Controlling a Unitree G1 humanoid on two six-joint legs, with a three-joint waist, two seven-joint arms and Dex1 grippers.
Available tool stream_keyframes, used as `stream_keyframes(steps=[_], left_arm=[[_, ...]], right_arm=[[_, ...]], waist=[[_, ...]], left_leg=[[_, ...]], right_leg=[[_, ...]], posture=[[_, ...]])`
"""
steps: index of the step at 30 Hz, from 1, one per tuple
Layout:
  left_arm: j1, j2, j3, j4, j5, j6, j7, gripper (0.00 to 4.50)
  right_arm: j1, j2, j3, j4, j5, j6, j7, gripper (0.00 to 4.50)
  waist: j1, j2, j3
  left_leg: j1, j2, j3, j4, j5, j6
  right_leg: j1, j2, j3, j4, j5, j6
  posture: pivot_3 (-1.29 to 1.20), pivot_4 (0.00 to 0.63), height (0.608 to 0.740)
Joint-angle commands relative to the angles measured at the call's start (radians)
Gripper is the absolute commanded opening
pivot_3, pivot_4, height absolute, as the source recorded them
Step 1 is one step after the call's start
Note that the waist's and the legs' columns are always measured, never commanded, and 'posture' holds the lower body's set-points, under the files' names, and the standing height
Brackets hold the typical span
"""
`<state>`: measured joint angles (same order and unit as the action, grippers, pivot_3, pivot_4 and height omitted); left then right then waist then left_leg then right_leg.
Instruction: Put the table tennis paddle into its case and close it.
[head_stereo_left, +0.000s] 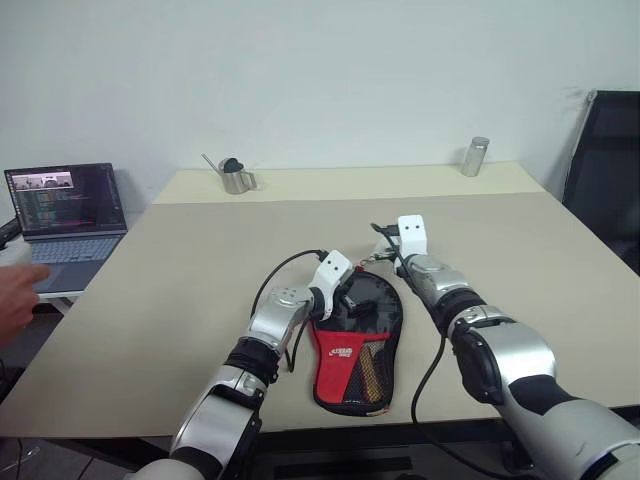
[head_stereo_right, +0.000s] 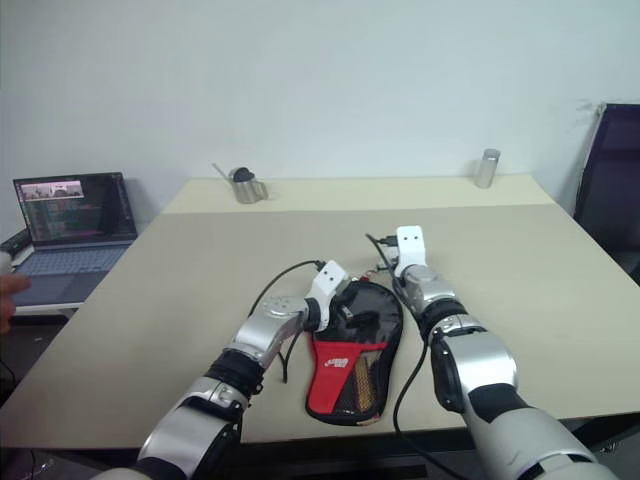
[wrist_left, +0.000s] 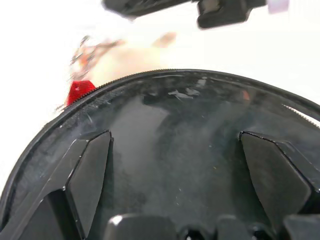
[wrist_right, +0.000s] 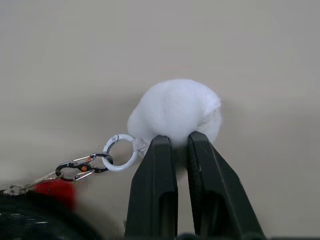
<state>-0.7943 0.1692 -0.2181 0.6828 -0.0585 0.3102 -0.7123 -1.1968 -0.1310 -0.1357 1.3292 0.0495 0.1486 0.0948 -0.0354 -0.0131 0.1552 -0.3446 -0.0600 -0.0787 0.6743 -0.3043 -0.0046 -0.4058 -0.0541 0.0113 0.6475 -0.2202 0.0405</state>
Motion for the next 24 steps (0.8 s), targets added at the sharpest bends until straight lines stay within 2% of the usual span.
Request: stream_keyframes(steps=[1,7,15,24], left_arm=[[0.033,-0.01,-0.018,0.126,0.04,0.015,0.009,4.5],[0.005,-0.04,-0.019,0.196,0.054,-0.02,0.01,4.5],[-0.03,-0.071,-0.016,0.28,0.073,-0.064,0.004,4.5],[-0.073,-0.102,-0.015,0.354,0.082,-0.116,-0.016,4.5]], right_arm=[[0.02,-0.061,0.001,-0.076,-0.008,0.008,0.036,0.0],[0.166,-0.15,0.052,-0.302,-0.029,0.114,0.139,0.0],[0.522,-0.328,0.115,-0.973,0.011,0.495,0.376,0.0],[0.711,-0.54,0.159,-1.312,0.119,0.65,0.651,0.0]], waist=[[0.003,0.0,0.0],[0.011,0.001,-0.001],[0.035,0.003,-0.002],[0.041,0.002,-0.002]], left_leg=[[0.0,0.0,0.0,0.0,0.0,0.0],[-0.001,-0.001,-0.002,0.001,0.0,0.001],[-0.003,-0.002,-0.004,0.001,0.0,0.001],[-0.003,-0.002,-0.005,0.002,-0.001,0.002]], right_leg=[[0.0,0.0,0.0,0.0,0.0,0.0],[0.001,0.0,-0.003,-0.001,0.0,0.001],[0.002,-0.001,-0.006,-0.003,-0.004,0.008],[0.004,-0.001,-0.012,-0.005,-0.006,0.012]], posture=[[0.0,0.15,0.74],[0.0,0.15,0.74],[0.0,0.15,0.74],[0.0,0.15,0.74]])
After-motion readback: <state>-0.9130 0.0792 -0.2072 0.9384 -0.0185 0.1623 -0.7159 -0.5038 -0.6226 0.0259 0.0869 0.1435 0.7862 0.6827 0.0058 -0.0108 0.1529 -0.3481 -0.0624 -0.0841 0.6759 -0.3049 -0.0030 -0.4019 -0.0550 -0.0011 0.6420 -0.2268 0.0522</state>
